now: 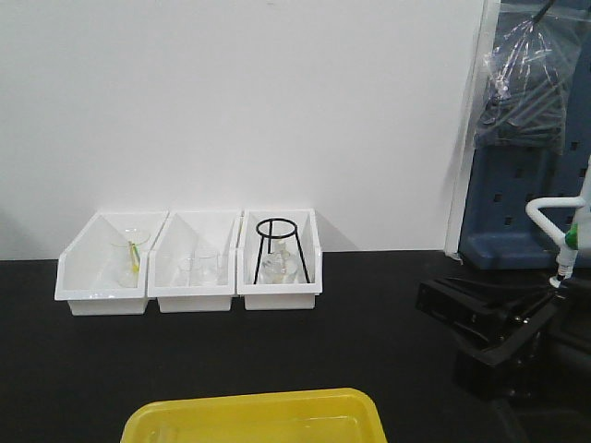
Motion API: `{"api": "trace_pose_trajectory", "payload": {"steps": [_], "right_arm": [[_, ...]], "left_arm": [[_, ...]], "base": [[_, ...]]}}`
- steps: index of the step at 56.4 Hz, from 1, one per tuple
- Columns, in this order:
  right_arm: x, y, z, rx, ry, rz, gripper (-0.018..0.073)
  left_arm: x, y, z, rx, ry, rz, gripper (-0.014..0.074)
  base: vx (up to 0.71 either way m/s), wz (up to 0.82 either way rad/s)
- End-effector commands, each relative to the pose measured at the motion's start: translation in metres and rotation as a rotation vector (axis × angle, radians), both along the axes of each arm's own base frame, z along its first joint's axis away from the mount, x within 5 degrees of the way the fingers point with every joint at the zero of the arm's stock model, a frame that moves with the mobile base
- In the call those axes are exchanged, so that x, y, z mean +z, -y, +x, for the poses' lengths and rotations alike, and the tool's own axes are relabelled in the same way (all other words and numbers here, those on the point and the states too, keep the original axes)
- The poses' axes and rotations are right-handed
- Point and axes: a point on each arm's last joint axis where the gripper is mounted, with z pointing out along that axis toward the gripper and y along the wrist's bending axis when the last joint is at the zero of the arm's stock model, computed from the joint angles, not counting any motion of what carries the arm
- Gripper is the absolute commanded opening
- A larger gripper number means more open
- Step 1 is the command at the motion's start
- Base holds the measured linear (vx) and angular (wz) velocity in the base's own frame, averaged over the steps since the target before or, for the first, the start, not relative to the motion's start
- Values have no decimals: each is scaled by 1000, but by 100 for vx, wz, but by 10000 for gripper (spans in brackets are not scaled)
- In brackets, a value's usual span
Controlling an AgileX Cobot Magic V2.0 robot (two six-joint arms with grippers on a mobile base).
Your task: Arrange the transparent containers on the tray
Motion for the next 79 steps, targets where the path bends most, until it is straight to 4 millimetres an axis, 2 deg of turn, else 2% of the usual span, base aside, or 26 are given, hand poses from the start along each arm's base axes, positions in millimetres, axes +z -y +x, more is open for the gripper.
{"api": "trace_pose_trajectory", "payload": {"steps": [1, 13, 19, 22, 29, 79], "right_arm": [[14, 4, -2, -29, 65, -13, -11], [14, 4, -2, -29, 65, -13, -11], [14, 4, -2, -29, 65, -13, -11], [13, 4, -1, -29, 64, -14, -11], [13, 4, -1, -28, 64, -14, -11], [13, 4, -1, -28, 64, -14, -11]], "left_arm": [[-8, -11, -8, 89, 168, -54, -8], [-90, -28, -34, 252, 180, -30, -8], [-119, -31, -41, 294, 197, -37, -8], [-125, -31, -42, 301, 164, -38, -8], [-129, -32, -41, 301, 114, 21, -8], [-129, -32, -41, 301, 110, 20, -6]], "base": [[0, 0], [0, 0], [0, 0], [0, 0], [0, 0], [0, 0]]}}
